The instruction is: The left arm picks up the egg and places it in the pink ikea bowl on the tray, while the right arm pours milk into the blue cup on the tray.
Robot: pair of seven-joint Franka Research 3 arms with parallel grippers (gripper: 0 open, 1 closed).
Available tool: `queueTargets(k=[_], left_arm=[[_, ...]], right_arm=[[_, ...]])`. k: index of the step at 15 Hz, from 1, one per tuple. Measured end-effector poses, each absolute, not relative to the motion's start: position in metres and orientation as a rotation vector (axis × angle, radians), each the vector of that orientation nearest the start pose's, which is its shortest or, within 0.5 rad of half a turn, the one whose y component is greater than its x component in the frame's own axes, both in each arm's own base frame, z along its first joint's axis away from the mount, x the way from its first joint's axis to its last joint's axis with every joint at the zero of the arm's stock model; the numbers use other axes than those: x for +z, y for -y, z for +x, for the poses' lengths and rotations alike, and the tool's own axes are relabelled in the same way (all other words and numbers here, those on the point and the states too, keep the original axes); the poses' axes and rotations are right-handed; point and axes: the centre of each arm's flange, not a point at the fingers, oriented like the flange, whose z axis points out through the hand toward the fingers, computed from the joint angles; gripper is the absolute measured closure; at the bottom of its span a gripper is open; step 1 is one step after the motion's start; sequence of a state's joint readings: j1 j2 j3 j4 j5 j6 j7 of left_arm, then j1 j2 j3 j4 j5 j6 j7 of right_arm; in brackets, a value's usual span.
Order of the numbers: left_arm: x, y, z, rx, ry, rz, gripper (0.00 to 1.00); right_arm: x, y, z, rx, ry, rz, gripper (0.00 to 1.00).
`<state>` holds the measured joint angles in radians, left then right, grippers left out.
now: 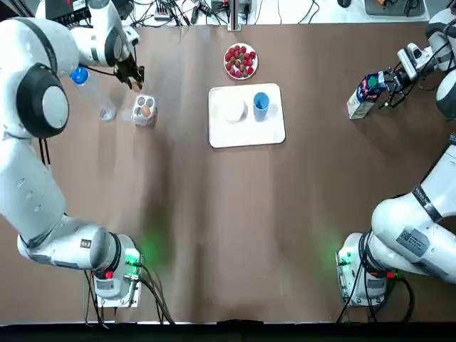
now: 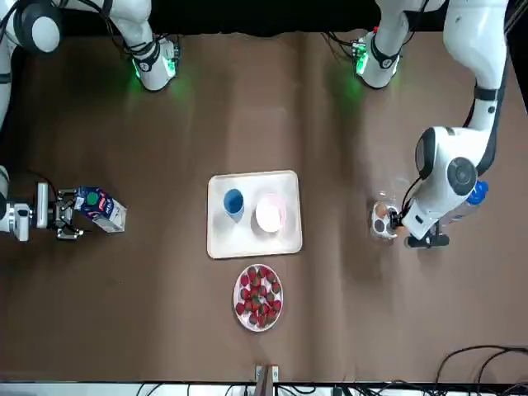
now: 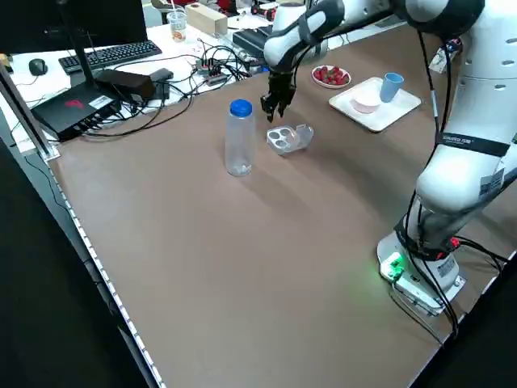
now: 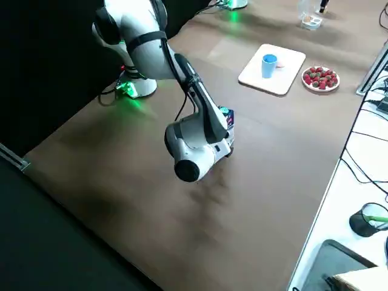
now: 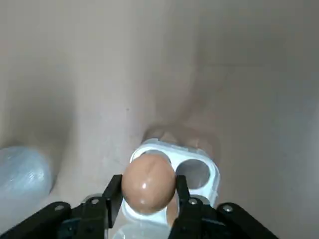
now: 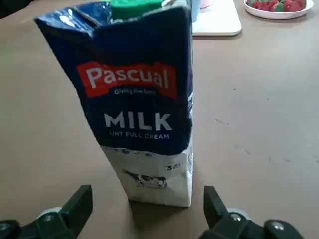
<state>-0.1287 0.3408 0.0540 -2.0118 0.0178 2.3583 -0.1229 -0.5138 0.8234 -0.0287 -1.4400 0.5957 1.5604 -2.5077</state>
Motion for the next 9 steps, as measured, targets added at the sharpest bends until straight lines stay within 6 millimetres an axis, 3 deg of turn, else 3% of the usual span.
queueTargets(k=[2,4,7,9], left_arm=[[0.31,0.054,0.6,-0.058,0.111,-3.12,0.52],[0.33,0.085,0.6,-0.096,0.196,-3.145,0.52],[0.353,0.158,0.594,-0.112,0.351,-3.183,0.52],[0.362,0.212,0.58,-0.098,0.418,-3.207,0.52]], right_arm=[[0.176,0.277,0.584,-0.65,1.8,-1.502,0.01],[0.175,0.273,0.584,-0.65,1.791,-1.483,0.01],[0.172,0.268,0.584,-0.65,1.786,-1.471,0.01],[0.169,0.266,0.585,-0.657,1.778,-1.468,0.01]])
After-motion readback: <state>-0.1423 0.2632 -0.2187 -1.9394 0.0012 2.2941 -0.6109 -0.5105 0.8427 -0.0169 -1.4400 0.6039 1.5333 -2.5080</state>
